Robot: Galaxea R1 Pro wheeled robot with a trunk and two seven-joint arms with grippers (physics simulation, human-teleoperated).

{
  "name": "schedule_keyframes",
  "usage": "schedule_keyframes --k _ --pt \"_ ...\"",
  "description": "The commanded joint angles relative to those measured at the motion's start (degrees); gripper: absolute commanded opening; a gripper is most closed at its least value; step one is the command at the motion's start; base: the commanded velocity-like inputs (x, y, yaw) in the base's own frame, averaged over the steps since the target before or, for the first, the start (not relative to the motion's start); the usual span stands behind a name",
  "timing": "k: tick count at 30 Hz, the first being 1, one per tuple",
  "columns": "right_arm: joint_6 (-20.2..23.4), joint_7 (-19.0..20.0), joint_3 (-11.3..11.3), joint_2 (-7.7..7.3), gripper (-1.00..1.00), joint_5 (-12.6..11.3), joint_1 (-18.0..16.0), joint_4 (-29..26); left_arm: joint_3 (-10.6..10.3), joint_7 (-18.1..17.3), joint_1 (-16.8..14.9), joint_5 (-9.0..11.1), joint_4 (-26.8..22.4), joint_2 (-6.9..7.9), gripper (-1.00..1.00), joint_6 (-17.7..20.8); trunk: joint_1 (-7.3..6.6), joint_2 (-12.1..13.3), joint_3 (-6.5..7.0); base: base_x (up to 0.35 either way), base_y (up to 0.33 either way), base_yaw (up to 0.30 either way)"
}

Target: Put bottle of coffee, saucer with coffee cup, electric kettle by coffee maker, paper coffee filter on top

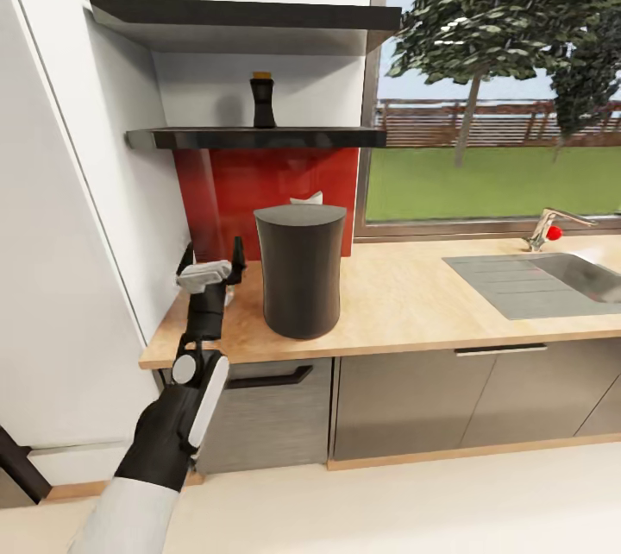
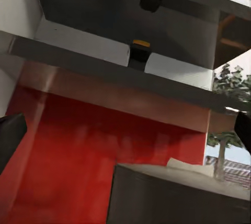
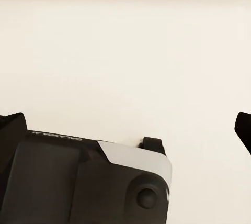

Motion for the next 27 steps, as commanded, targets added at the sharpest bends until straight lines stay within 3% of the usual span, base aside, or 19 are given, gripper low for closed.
schedule_keyframes --k 1,5,9,12,13,14,16,17,19,20,23,27 --pt "-0.3 0.2 0.4 0.01 1.00 -0.6 -0.1 0.1 -0.1 0.4 -0.9 0.5 0.0 -0.02 1.00 0.8 0.03 -0.1 -0.14 0.000 0.000 0.000" --pt "-0.3 0.2 0.5 0.06 1.00 -0.6 -0.1 0.1 -0.2 2.0 -6.0 0.5 -0.2 -0.28 1.00 5.7 0.03 -0.1 -0.14 0.000 0.000 0.000" --pt "-0.3 0.2 0.4 0.07 1.00 -0.6 -0.1 0.1 -1.8 5.5 -13.2 0.5 -0.2 -0.86 1.00 12.8 0.03 -0.1 -0.14 0.000 0.000 0.000" --pt "-0.3 0.1 0.4 0.07 1.00 -0.7 -0.1 -0.1 -3.9 8.9 -21.4 0.5 0.6 -1.03 1.00 19.5 0.03 -0.1 -0.14 0.000 0.000 0.000" --pt "-0.3 0.1 0.4 0.07 1.00 -0.7 -0.1 -0.1 -4.0 9.2 -22.3 0.5 0.8 -1.06 1.00 20.0 0.03 -0.1 -0.14 0.000 0.000 0.000" --pt "-0.3 0.1 0.4 0.07 1.00 -0.6 -0.1 -0.1 -4.4 10.4 -25.9 0.6 2.6 -1.21 1.00 22.6 0.03 -0.1 -0.14 0.000 0.000 0.000" --pt "-0.2 0.1 0.4 0.01 1.00 -0.6 -0.1 0.0 -4.7 11.0 -28.7 0.6 4.8 -1.28 1.00 24.3 0.03 -0.1 -0.14 0.000 0.000 0.000" --pt "-0.2 0.1 0.4 -0.64 1.00 -0.5 -0.1 0.1 -4.8 11.4 -33.0 0.6 9.4 -1.26 1.00 26.3 0.03 -0.1 -0.14 0.000 0.000 0.000" --pt "-0.2 0.1 0.5 -1.43 1.00 -0.5 -0.1 0.2 -4.8 11.5 -36.4 0.6 13.1 -1.22 1.00 27.7 0.03 -0.1 -0.14 0.000 0.000 0.000" --pt "-0.1 0.2 0.5 -1.86 1.00 -0.5 -0.1 0.4 -4.8 11.6 -39.9 0.6 17.1 -1.20 1.00 29.9 0.03 -0.1 -0.14 0.000 0.000 0.000" --pt "0.0 0.2 0.5 -1.97 1.00 -0.6 -0.1 1.6 -4.7 11.7 -48.9 0.7 26.7 -1.19 1.00 35.7 0.03 -0.1 -0.14 0.000 0.000 0.000" --pt "0.3 0.3 0.2 -2.34 1.00 -0.8 -0.1 2.0 -4.7 11.6 -59.2 0.8 37.9 -0.84 1.00 38.7 0.03 -0.1 -0.14 0.000 0.000 0.000"
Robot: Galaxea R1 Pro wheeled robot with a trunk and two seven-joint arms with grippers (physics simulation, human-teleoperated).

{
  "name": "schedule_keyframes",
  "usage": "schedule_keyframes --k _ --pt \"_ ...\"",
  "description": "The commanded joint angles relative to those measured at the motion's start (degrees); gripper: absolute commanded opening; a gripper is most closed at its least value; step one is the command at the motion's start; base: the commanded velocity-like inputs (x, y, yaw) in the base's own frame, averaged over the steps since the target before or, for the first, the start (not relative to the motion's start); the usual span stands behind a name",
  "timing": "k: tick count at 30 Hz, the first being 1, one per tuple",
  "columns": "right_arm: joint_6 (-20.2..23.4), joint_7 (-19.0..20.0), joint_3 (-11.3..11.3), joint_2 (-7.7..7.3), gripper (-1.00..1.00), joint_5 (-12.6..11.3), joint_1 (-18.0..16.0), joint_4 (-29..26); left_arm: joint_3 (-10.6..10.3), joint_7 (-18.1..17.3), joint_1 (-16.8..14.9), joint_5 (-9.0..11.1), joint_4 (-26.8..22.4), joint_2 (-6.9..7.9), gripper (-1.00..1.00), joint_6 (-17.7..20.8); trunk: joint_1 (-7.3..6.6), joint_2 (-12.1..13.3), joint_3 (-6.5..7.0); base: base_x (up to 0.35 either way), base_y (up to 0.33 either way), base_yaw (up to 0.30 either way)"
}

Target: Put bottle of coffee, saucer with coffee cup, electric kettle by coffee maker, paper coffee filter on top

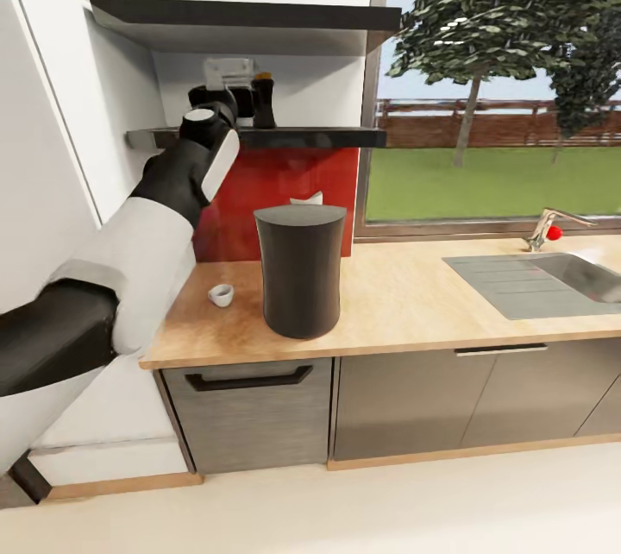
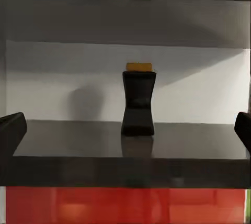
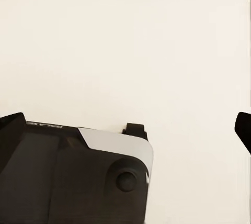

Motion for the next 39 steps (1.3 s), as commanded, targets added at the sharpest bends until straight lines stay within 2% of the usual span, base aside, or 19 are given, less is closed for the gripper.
schedule_keyframes --k 1,3,5,8,12,17,21,24,28,39 --pt "-0.2 0.2 0.4 -0.07 1.00 -0.6 0.0 0.1 -0.4 0.5 -1.7 0.6 1.8 0.10 1.00 0.6 0.04 -0.1 -0.14 0.000 0.000 0.000" --pt "-0.1 0.2 0.4 -0.13 1.00 -0.6 0.3 0.1 -0.4 0.3 -3.9 0.5 4.2 0.30 1.00 1.3 0.04 -0.1 -0.14 0.000 0.000 0.000" --pt "-0.1 0.2 0.4 -0.15 1.00 -0.6 0.5 0.1 -0.4 0.2 -4.6 0.5 4.9 0.35 1.00 2.1 0.04 -0.1 -0.14 0.000 0.000 0.000" --pt "-0.1 0.2 0.4 -0.09 1.00 -0.6 0.8 0.1 -0.4 -0.1 -6.7 0.5 5.6 0.40 1.00 6.7 0.04 -0.1 -0.14 0.000 0.000 0.000" --pt "-0.2 0.3 0.4 0.11 1.00 -0.6 0.9 0.1 -0.6 0.3 -8.0 0.3 5.8 0.39 1.00 8.4 0.04 -0.1 -0.14 0.000 0.000 0.000" --pt "-0.1 0.3 0.4 0.38 1.00 -0.6 1.0 0.1 -0.6 0.3 -7.6 0.2 4.9 2.32 1.00 8.7 0.04 -0.1 -0.14 0.000 0.000 0.000" --pt "0.1 0.1 0.3 -0.02 1.00 -0.6 1.1 0.2 -0.7 0.3 -7.4 0.2 4.8 3.09 1.00 8.8 0.04 -0.1 -0.14 0.002 0.000 0.000" --pt "1.9 0.1 0.3 -0.13 1.00 -0.6 1.5 0.2 -0.6 0.2 -7.3 0.2 4.7 3.20 1.00 8.9 0.04 -0.1 -0.14 0.152 0.000 0.000" --pt "7.5 0.1 0.3 -0.16 1.00 -0.6 1.6 0.1 -0.6 0.2 -7.3 0.2 4.6 3.22 1.00 9.3 0.04 -0.1 -0.18 0.301 0.000 0.001" --pt "8.6 0.1 0.4 -0.99 1.00 -0.5 1.7 0.2 -0.8 0.2 -7.3 0.2 4.6 3.17 1.00 9.4 0.04 -0.1 -0.55 0.336 0.000 0.088"
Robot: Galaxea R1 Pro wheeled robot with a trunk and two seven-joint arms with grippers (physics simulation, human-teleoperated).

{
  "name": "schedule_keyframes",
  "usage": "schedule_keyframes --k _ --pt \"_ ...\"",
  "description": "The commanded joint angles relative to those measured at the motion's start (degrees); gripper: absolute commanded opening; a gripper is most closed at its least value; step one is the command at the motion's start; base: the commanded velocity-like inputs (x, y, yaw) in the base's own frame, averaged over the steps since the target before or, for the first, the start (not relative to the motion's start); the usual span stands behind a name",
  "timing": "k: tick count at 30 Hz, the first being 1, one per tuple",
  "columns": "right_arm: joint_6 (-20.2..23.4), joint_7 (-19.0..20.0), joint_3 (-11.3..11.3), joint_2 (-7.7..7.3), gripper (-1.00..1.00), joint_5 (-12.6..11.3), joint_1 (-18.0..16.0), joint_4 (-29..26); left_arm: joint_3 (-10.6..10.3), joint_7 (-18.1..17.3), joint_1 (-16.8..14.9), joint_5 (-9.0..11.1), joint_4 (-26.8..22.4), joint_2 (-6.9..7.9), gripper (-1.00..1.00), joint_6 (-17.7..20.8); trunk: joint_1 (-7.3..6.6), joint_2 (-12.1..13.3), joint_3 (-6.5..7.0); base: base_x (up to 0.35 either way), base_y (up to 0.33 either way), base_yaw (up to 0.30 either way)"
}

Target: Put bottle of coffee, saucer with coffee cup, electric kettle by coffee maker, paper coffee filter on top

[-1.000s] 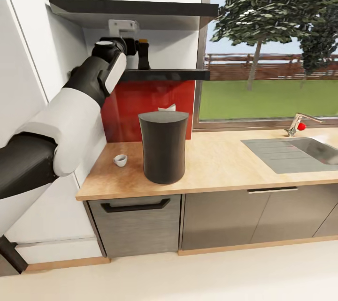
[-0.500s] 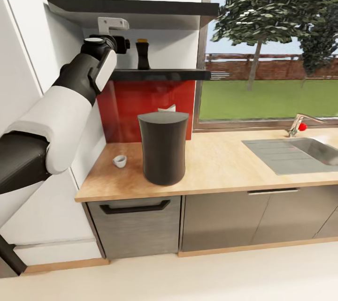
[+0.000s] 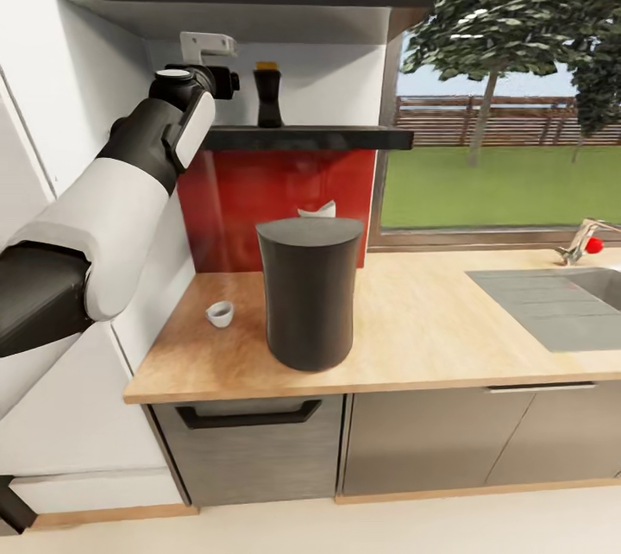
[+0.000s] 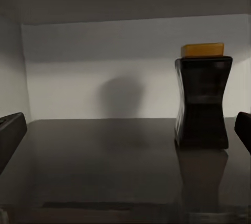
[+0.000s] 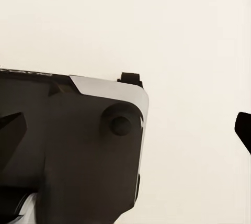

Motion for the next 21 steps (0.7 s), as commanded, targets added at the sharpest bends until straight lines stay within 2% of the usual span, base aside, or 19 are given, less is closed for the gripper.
schedule_keyframes --k 1,6,10,16,21 --pt "0.3 0.2 0.5 0.00 1.00 -0.5 0.0 -0.1 -0.4 0.5 -0.1 0.6 0.0 0.04 1.00 0.2 0.07 -0.1 -0.13 0.338 0.000 0.013" --pt "0.3 0.3 0.6 0.08 1.00 -0.3 0.0 -0.1 -0.4 0.6 -0.1 0.6 0.0 -0.27 1.00 0.2 0.07 -0.1 -0.14 0.335 -0.021 0.004" --pt "0.3 0.3 0.6 0.08 1.00 -0.3 0.0 -0.1 -0.3 0.8 -0.1 0.5 -0.1 -0.58 1.00 0.2 0.07 -0.1 -0.14 0.255 -0.156 0.001" --pt "0.3 0.3 0.7 0.09 1.00 -0.3 0.0 -0.1 -0.3 0.9 -0.1 0.5 -0.1 -0.62 1.00 0.1 0.07 -0.1 -0.14 0.159 -0.225 0.000" --pt "0.3 0.3 0.7 0.09 1.00 -0.3 0.0 -0.1 -0.3 0.8 -0.1 0.5 -0.2 -0.52 1.00 0.0 0.07 -0.1 -0.14 0.032 -0.046 0.000"
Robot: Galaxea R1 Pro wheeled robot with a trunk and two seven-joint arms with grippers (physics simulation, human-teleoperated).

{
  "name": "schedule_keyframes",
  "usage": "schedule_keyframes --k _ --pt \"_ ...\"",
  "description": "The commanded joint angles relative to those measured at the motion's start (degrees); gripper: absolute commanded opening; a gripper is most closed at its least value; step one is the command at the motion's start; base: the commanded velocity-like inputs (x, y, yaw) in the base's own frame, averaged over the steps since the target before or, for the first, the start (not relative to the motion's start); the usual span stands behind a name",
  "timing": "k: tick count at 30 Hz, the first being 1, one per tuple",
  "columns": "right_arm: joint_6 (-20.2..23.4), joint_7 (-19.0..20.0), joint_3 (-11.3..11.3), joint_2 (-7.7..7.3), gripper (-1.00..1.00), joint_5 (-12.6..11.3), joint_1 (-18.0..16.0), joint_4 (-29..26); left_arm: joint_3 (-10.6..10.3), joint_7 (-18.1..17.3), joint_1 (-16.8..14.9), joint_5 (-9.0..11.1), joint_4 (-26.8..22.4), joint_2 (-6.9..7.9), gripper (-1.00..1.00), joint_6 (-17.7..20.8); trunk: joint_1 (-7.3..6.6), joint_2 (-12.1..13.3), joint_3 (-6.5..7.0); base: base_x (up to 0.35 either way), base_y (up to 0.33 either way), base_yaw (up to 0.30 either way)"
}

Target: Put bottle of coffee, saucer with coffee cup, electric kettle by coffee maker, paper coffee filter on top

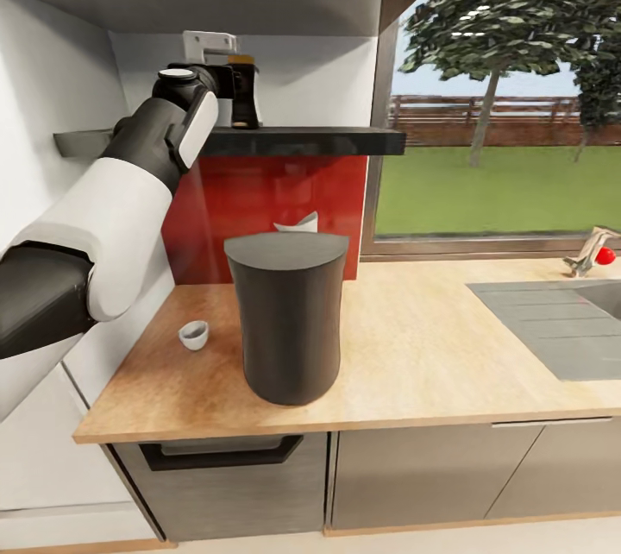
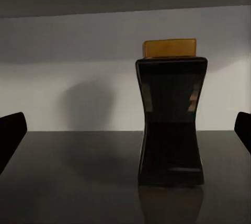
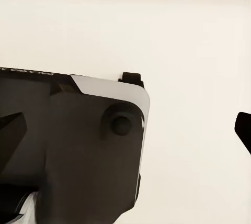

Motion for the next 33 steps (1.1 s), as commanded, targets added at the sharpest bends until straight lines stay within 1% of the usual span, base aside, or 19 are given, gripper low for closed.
schedule_keyframes --k 1,4,11,14,18,24,29,33 --pt "0.3 0.1 0.5 -0.03 1.00 -0.6 0.0 -0.1 -0.4 0.5 -0.1 0.6 -0.1 0.05 1.00 0.2 0.04 -0.1 -0.13 0.006 -0.009 0.000" --pt "0.3 0.1 0.5 -0.03 1.00 -0.6 0.0 -0.1 -0.4 0.5 -0.1 0.6 -0.1 0.12 1.00 0.2 0.04 -0.1 -0.13 0.029 -0.011 0.000" --pt "0.3 0.1 0.5 -0.03 1.00 -0.6 0.0 -0.1 -0.4 0.6 0.0 0.6 0.0 0.30 1.00 0.1 0.04 -0.1 -0.13 0.218 -0.108 0.000" --pt "0.3 0.1 0.5 -0.12 1.00 -0.6 0.0 -0.1 -0.4 0.6 0.5 0.6 0.0 0.39 1.00 0.0 0.04 -0.1 -0.13 0.041 -0.016 0.000" --pt "0.3 0.1 0.5 -0.20 1.00 -0.6 1.1 -0.1 -0.4 0.7 0.8 0.6 0.1 0.42 1.00 -0.1 0.04 -0.1 -0.13 0.053 -0.003 0.000" --pt "0.3 0.1 0.5 -0.21 1.00 -0.6 1.5 -0.1 -0.4 0.7 0.9 0.6 0.6 0.49 1.00 -0.2 0.04 -0.1 -0.13 0.243 0.000 0.000" --pt "0.2 0.1 0.5 -0.21 1.00 -0.6 1.6 -0.1 -0.4 0.7 1.5 0.6 0.2 0.44 1.00 -0.3 0.04 -0.1 -0.13 0.097 0.000 0.000" --pt "0.2 0.1 0.5 -0.21 1.00 -0.6 1.6 -0.1 -0.4 0.7 1.6 0.6 0.1 0.42 1.00 -0.3 0.04 -0.1 -0.13 0.216 0.000 0.000"
